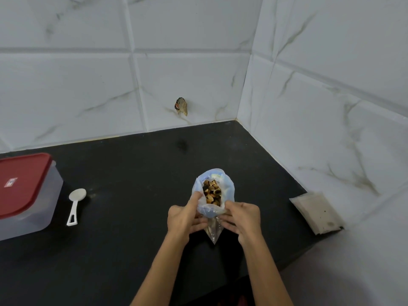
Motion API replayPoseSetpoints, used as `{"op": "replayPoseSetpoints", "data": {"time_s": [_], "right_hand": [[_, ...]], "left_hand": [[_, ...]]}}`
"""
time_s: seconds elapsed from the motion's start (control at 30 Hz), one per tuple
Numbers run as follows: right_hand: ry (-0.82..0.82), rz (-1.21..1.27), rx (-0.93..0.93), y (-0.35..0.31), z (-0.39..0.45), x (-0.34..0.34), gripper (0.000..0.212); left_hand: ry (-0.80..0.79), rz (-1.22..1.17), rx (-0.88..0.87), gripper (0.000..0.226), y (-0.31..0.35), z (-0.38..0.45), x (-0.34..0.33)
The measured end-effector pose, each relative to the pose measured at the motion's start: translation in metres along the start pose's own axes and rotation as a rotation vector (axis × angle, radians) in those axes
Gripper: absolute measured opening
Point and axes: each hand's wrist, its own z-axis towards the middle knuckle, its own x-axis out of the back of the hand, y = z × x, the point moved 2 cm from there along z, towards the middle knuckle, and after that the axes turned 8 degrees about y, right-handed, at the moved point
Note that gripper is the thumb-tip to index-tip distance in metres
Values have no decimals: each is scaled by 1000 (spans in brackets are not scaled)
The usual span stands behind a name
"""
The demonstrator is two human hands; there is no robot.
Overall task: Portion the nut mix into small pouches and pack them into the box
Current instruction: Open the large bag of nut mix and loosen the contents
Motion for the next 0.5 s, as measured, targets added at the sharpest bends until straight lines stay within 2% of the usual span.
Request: {"op": "replayPoseSetpoints", "data": {"time_s": [0.07,0.13,0.2,0.33,0.4,0.5], "right_hand": [[21,-7,25,-1,-1,-1,7],[37,19,14,0,-3,-2,6],[35,90,-31,2,-4,-3,9],[47,161,-130,3,-2,-5,23],[40,192,-175,4,-1,-5,28],[37,183,-223,9,4,-2,38]], "left_hand": [[54,128,-71,54,4,3,-2],[78,192,-98,42,7,5,-5],[61,150,-67,28,6,7,-8],[-25,-192,174,33,-1,10,-8],[-105,-327,288,24,-2,5,-10],[-152,-321,388,11,-12,2,-10]]}}
